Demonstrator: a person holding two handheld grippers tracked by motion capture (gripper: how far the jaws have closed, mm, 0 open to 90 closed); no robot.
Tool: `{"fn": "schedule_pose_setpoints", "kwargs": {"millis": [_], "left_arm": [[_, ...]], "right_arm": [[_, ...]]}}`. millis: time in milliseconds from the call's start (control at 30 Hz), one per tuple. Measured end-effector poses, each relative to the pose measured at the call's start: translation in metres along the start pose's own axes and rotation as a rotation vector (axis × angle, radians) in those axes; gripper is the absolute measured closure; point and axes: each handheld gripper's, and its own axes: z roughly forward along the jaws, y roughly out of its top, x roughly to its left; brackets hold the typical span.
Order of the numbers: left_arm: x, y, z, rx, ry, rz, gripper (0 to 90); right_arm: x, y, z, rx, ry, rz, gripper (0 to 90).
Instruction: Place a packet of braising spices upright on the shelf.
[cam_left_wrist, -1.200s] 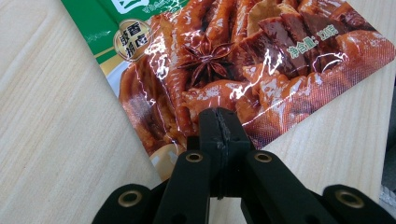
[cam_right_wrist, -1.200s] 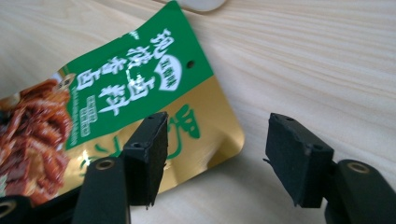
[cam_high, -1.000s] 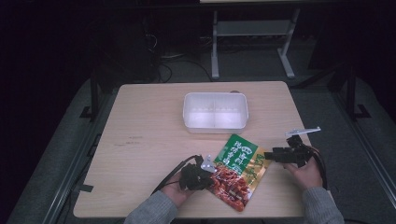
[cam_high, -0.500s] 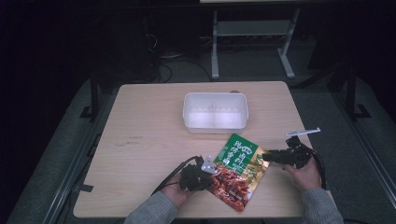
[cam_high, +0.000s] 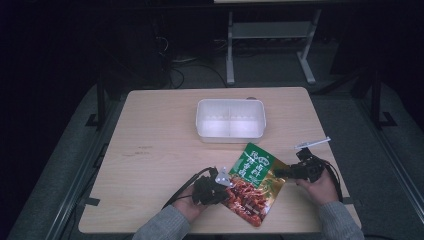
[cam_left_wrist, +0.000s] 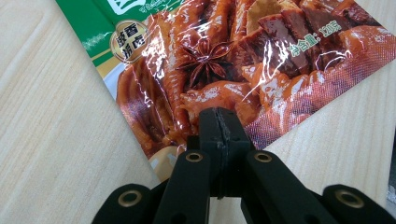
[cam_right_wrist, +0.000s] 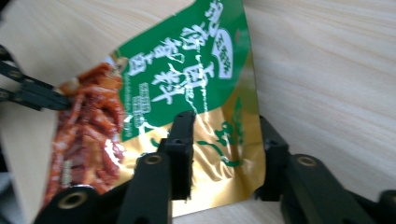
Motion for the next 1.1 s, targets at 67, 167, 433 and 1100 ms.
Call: {"fn": "schedule_pose_setpoints", "kwargs": {"millis": [67, 167, 433, 1100], "left_arm": [[0.000, 0.000, 0.000, 0.004, 0.002, 0.006, 89.9], [0.000, 0.000, 0.000, 0.004, 0.004, 0.009, 89.8], [0.000, -0.002, -0.003, -0.008, -0.011, -0.001, 85.9], [0.009, -0.034, -0.044, -0.104, 0.006, -0.068, 70.4]], "right_arm": [[0.001, 0.000, 0.001, 0.004, -0.023, -0.003, 69.4], [-0.001, -0.001, 0.003, 0.011, -0.042, 0.006, 75.2], [-0.003, -0.002, 0.002, 0.010, -0.049, 0.015, 89.0], [0.001, -0.003, -0.011, -0.025, -0.021, 0.027, 89.5]]}}
